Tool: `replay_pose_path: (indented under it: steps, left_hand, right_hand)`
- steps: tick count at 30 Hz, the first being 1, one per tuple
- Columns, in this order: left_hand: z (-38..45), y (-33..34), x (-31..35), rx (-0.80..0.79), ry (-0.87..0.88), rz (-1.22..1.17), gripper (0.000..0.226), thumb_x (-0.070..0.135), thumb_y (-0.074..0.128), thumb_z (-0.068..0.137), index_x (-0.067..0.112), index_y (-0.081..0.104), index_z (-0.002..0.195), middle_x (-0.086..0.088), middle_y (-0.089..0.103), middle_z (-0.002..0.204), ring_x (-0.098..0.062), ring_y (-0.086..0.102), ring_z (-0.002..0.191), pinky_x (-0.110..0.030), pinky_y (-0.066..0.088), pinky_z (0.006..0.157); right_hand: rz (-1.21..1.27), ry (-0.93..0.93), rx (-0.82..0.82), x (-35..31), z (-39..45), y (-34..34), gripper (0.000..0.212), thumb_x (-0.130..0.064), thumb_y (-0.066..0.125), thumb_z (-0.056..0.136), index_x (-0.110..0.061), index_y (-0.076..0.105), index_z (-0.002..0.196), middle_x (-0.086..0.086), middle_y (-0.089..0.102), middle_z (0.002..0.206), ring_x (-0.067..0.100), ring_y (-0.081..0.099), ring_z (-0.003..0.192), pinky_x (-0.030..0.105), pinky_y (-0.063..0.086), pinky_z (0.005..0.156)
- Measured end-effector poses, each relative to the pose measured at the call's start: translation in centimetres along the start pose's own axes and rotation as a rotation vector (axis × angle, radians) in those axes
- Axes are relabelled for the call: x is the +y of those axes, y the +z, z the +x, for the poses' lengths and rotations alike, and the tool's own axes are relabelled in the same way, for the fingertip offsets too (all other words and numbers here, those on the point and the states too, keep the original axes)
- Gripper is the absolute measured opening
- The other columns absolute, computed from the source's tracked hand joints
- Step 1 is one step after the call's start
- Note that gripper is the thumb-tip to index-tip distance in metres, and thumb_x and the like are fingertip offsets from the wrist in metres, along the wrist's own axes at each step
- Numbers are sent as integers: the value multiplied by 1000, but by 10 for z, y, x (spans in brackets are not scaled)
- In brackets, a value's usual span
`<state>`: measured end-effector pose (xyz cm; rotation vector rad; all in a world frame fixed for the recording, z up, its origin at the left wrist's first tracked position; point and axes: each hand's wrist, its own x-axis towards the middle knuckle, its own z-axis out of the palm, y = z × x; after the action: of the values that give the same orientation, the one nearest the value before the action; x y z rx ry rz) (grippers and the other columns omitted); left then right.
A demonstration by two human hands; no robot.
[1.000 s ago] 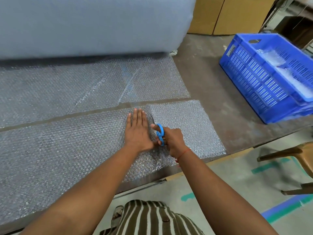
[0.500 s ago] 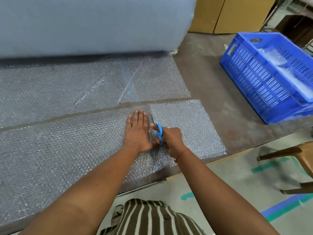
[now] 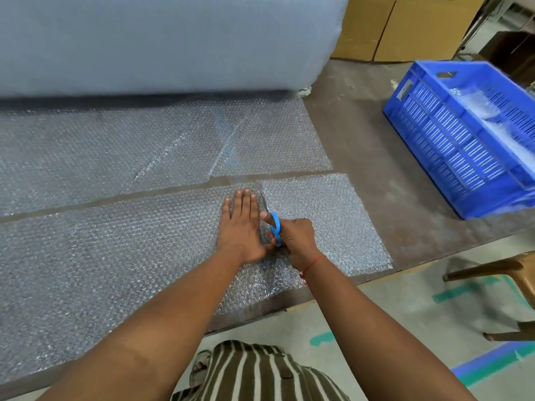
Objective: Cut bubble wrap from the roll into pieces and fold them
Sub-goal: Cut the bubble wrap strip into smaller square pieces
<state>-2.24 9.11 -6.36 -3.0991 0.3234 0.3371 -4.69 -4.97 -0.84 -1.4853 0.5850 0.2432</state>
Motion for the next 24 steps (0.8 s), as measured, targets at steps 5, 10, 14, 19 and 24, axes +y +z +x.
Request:
replay_pose_path:
  steps: [5, 10, 14, 19, 24]
  left_hand:
    - [-1, -1, 1, -2, -2, -23, 135, 96, 24, 82, 2, -27, 163, -22, -31, 173, -39, -34, 158, -61, -11, 130]
    - [0, 0, 0, -5, 3, -37, 136, 98, 23, 80, 2, -29, 162, -21, -32, 172, -38, -36, 157, -61, -12, 130]
    - [1, 3, -1, 1, 4, -31, 139, 101, 21, 78, 2, -30, 162, -22, -35, 170, -39, -38, 156, -62, -11, 130]
    - [2, 6, -1, 0, 8, -23, 139, 102, 20, 78, 3, -30, 162, -22, -36, 170, -39, -39, 156, -62, -11, 129]
    - [2, 4, -1, -4, 6, -18, 140, 103, 12, 73, 3, -31, 161, -22, -35, 170, -38, -37, 156, -61, -10, 130]
  right_hand:
    - [2, 10, -4, -3, -2, 0, 40, -25, 100, 74, 3, 71, 76, 22, 66, 69, 18, 55, 43, 26, 48, 46]
    - [43, 25, 10, -7, -2, 2, 52, -22, 100, 73, 19, 75, 94, 23, 66, 72, 18, 55, 43, 25, 46, 44]
    - [50, 46, -9, -9, -2, 4, 40, -23, 100, 70, 4, 75, 84, 19, 62, 69, 20, 55, 48, 25, 46, 47]
    - [52, 55, -19, -8, -1, 5, 43, -25, 101, 71, 4, 74, 87, 21, 65, 73, 17, 55, 45, 24, 46, 46]
    - [59, 48, -32, -8, 2, 7, 46, -27, 102, 69, 2, 71, 87, 23, 62, 78, 18, 56, 48, 28, 49, 49]
